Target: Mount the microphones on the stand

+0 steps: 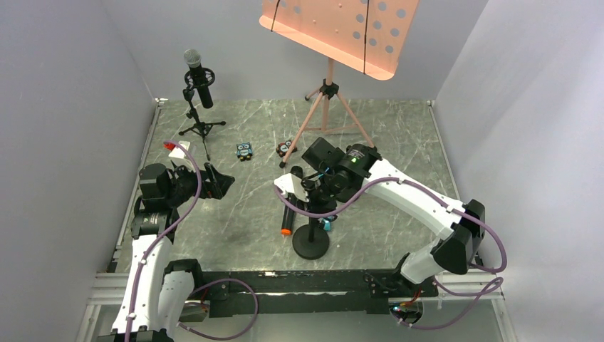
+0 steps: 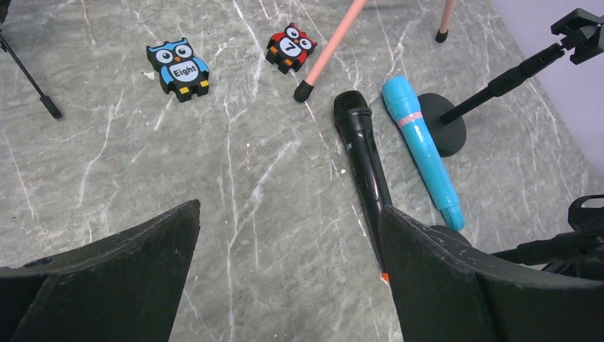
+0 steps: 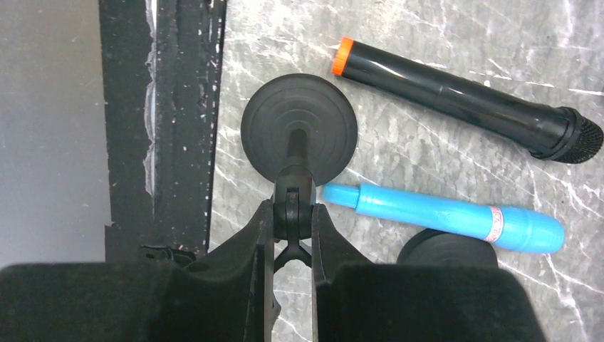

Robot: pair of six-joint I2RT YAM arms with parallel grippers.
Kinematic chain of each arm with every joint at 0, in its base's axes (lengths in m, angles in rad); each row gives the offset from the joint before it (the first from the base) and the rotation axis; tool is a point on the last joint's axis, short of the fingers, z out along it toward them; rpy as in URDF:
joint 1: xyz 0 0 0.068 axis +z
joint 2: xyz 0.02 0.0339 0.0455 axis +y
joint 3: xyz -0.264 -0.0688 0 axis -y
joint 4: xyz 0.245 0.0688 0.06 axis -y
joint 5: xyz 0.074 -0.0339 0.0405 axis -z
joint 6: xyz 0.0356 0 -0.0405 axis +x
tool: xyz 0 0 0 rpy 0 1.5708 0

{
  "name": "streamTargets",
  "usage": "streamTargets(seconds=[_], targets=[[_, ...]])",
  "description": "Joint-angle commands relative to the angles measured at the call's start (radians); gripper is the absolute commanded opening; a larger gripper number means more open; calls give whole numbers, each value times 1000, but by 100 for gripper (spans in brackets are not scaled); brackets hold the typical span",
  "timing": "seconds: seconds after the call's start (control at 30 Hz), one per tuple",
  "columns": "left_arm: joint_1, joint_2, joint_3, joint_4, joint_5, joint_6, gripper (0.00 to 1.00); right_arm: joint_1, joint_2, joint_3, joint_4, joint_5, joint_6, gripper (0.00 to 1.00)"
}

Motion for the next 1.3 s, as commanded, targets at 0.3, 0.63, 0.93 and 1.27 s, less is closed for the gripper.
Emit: streamTargets(seconds=[0.3,0.63,0.93,1.27], targets=[[-3,-16,0,43,19,9,99,2,-15,0,65,2,34,30],[-4,15,-12,68,46,-56,99,-43,-78,103,-36,-94,-6,84],[-7,259,54,-18,108,-187,99,-345,-161,257,-128,-345,-51,95],[-339,227,71,-86,-180,-224,98,-784,-543,-332,454,-354,318,100]])
